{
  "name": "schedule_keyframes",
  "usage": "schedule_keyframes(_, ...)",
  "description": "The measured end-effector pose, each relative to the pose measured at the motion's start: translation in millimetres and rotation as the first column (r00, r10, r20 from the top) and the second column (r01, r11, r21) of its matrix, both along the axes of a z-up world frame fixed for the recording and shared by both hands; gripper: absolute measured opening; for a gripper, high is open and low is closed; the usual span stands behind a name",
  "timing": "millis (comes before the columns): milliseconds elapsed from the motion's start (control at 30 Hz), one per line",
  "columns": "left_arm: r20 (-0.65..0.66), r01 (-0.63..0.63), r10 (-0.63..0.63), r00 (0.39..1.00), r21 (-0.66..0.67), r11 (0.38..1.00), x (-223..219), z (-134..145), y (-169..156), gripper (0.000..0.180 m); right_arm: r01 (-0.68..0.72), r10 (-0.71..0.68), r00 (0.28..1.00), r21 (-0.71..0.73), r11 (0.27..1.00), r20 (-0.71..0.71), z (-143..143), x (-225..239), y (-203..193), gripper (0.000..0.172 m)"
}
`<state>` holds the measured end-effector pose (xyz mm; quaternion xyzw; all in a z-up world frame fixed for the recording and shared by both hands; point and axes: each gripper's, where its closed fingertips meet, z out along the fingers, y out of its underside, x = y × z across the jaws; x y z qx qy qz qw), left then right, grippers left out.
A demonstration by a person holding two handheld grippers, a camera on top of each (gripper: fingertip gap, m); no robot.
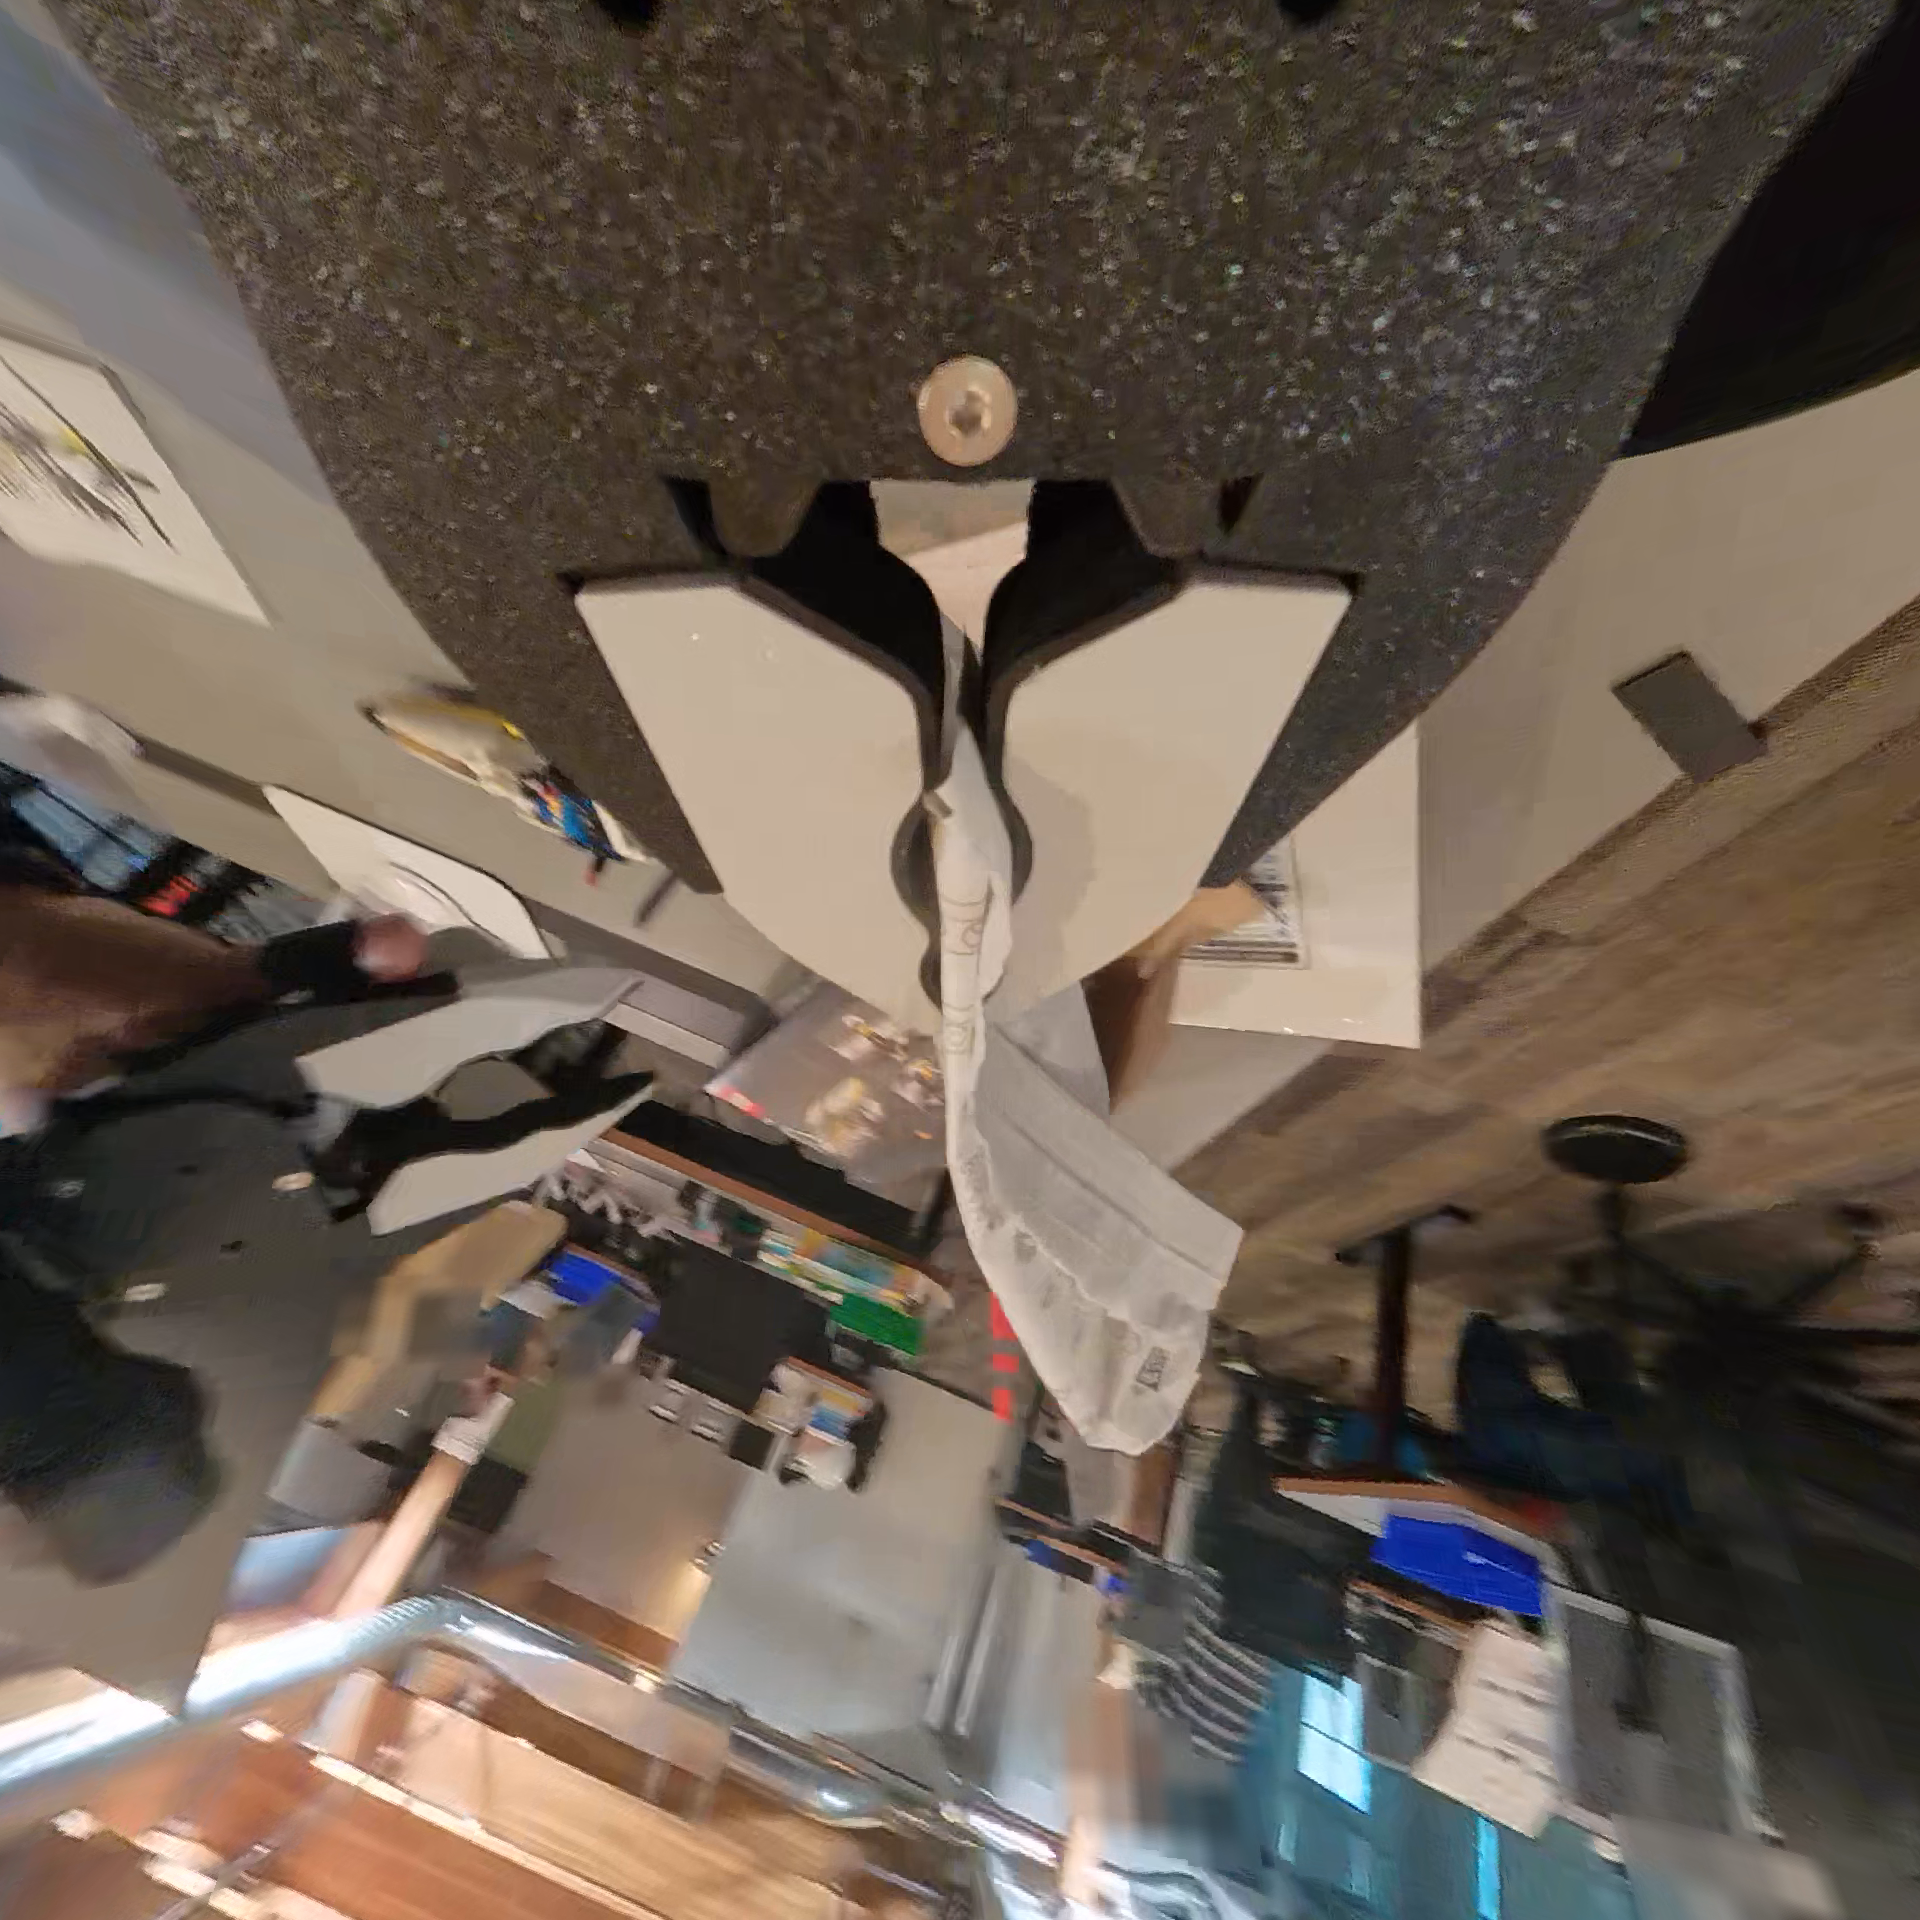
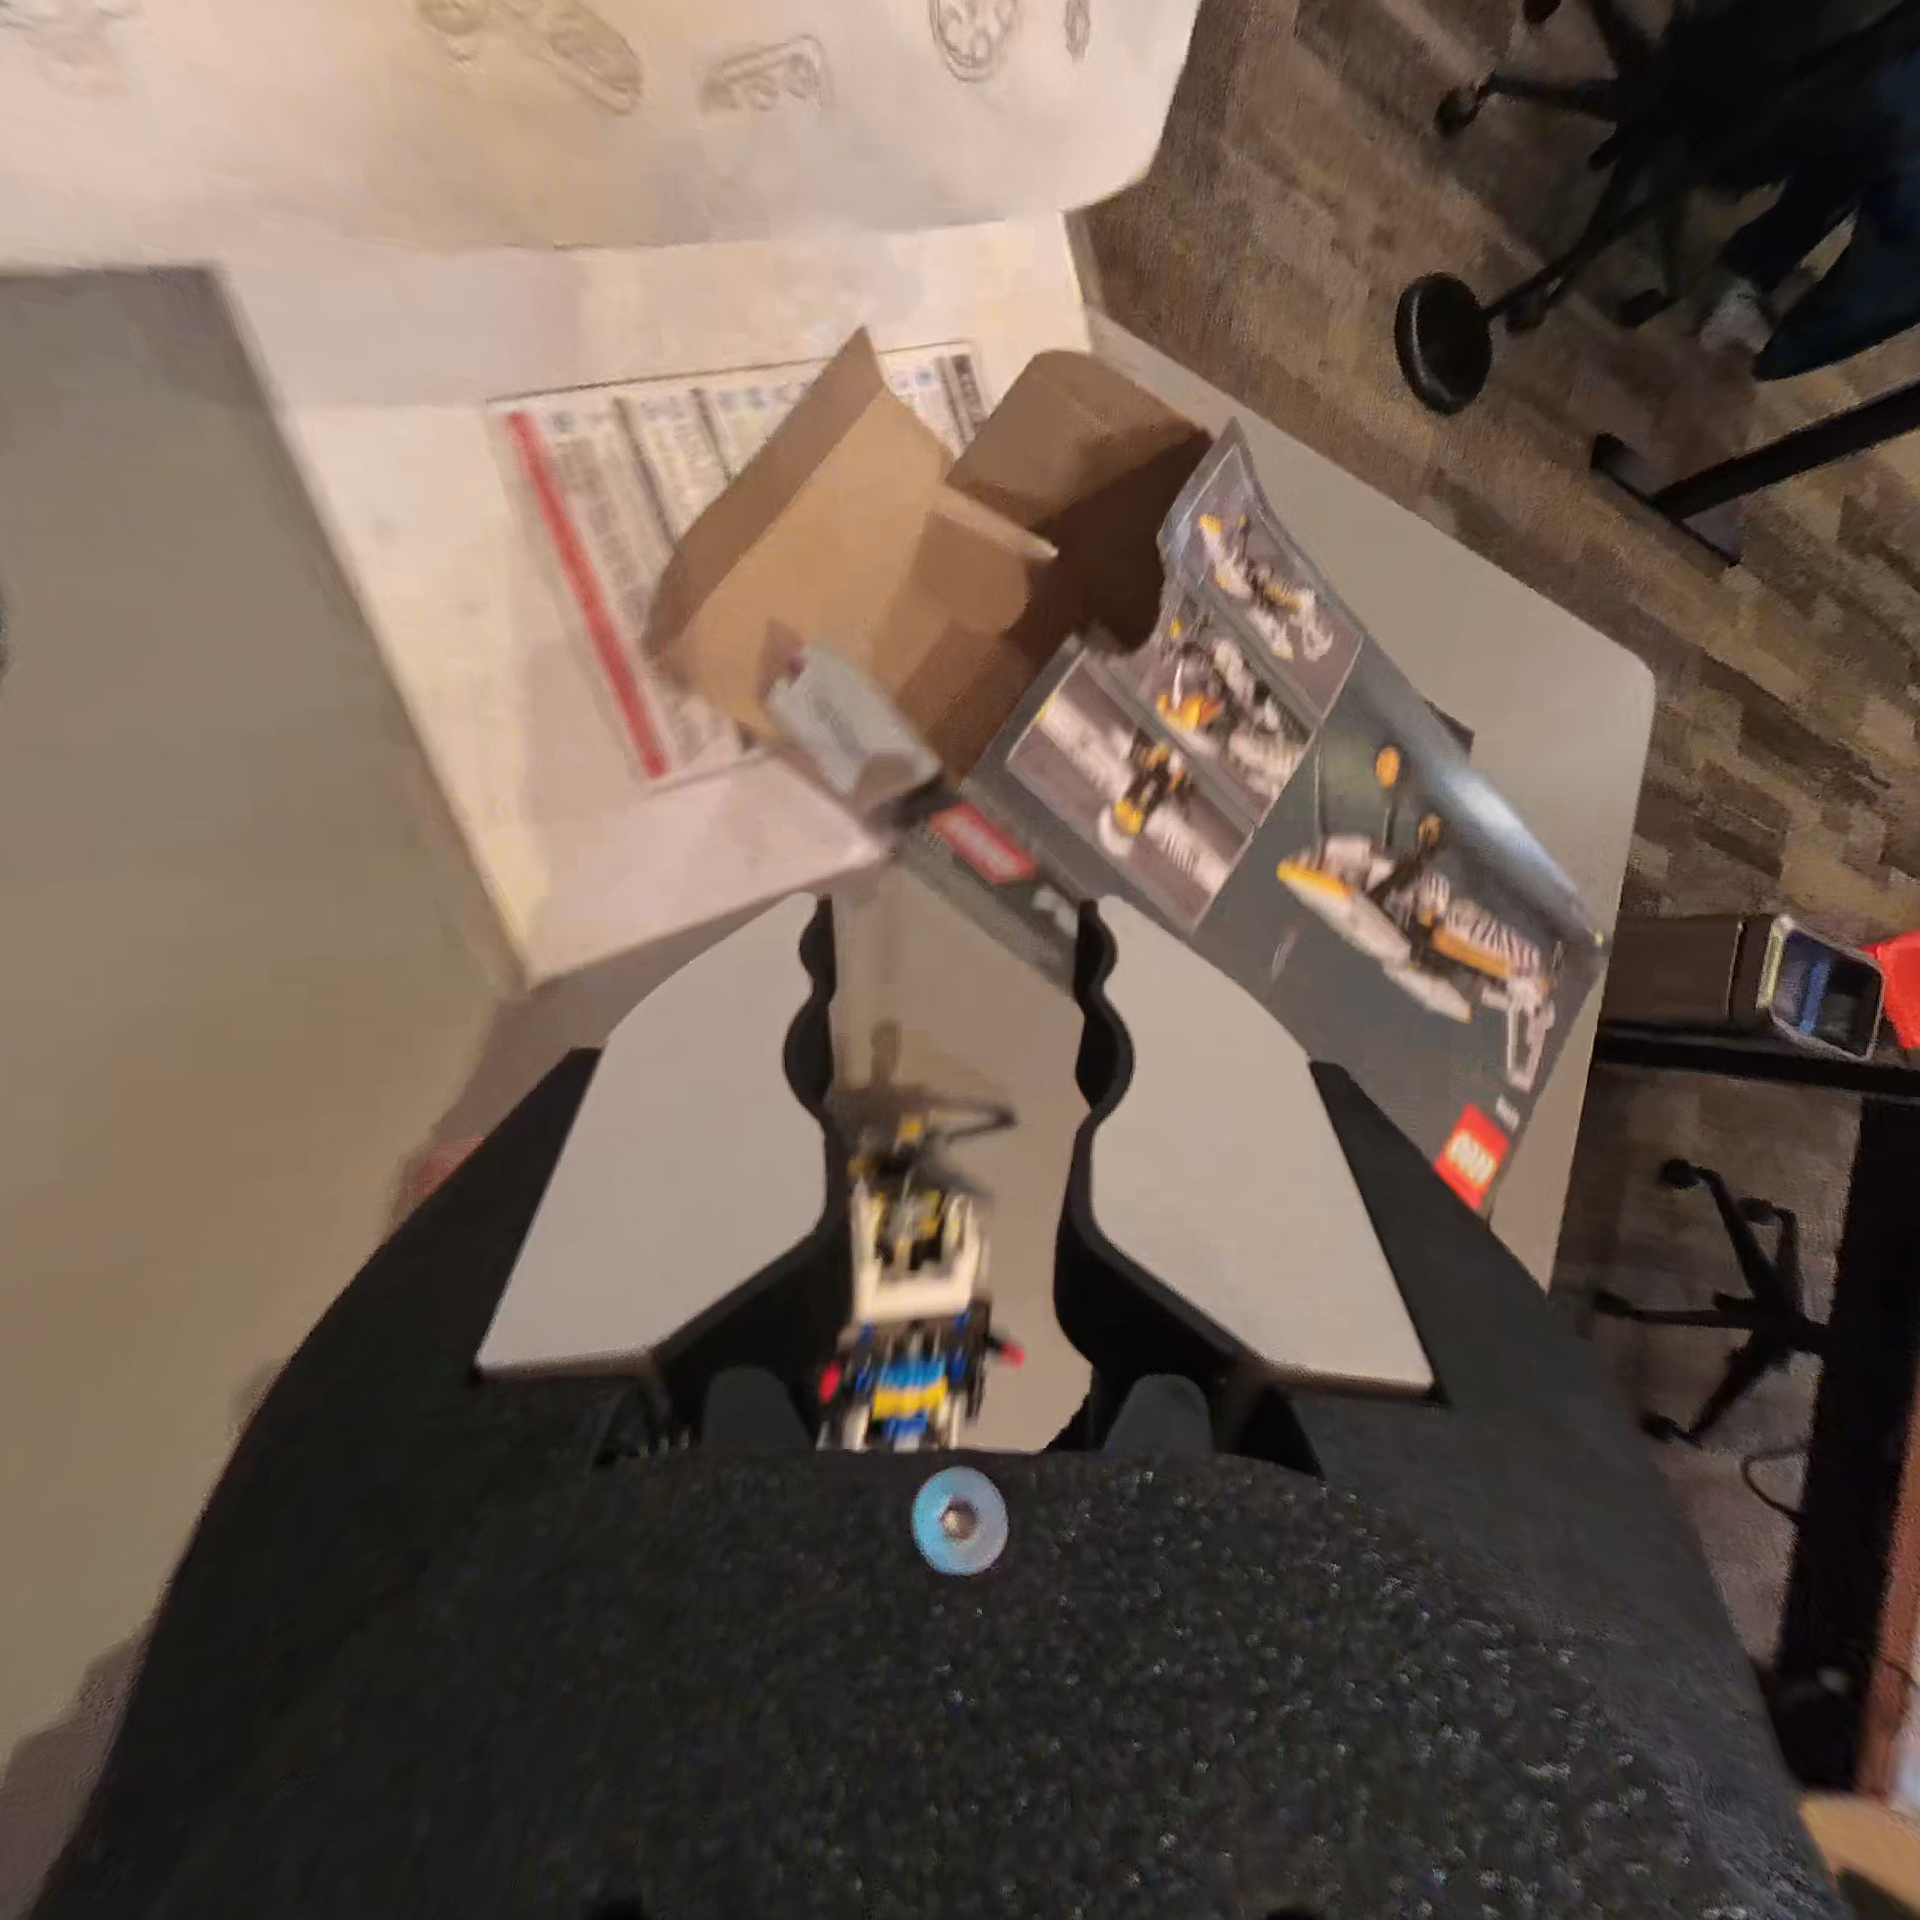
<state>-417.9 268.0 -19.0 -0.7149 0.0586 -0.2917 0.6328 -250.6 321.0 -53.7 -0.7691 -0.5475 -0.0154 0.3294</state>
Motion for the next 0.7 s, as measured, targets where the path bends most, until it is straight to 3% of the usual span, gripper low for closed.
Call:
schedule_keyframes(67, -0.001, -0.052, 0.052, 0.999, -0.012, 0.999, -1, -3, 14, 0.003, 0.039, -0.038, 0.997, -0.019, 0.999, 0.063, -20, -27, 35, 0.049)
schedule_keyframes(200, 0.032, -0.029, 0.032, 0.999, -0.086, 0.996, 10, -21, 32, 0.003, 0.185, -0.154, 0.958, -0.115, 0.976, 0.242, -72, -44, 77, 0.072)
schedule_keyframes(267, 0.07, 0.001, 0.007, 0.998, -0.125, 0.992, 15, -30, 36, 0.003, 0.239, -0.199, 0.918, -0.078, 0.968, 0.343, -86, -38, 91, 0.066)
schedule_keyframes(367, 0.105, 0.079, -0.062, 0.993, -0.171, 0.982, 23, -42, 35, 0.003, 0.254, -0.246, 0.867, 0.041, 0.966, 0.433, -79, -24, 105, 0.034)
schedule_keyframes(500, 0.188, 0.243, -0.2, 0.962, -0.242, 0.939, 35, -57, 29, 0.002, 0.254, -0.259, 0.829, 0.078, 0.964, 0.496, -79, -4, 106, 0.03)
schedule_keyframes(700, 0.304, 0.397, -0.303, 0.903, -0.327, 0.857, 47, -77, 34, 0.002, 0.217, -0.238, 0.878, 0.098, 0.971, 0.416, -63, 4, 107, 0.018)
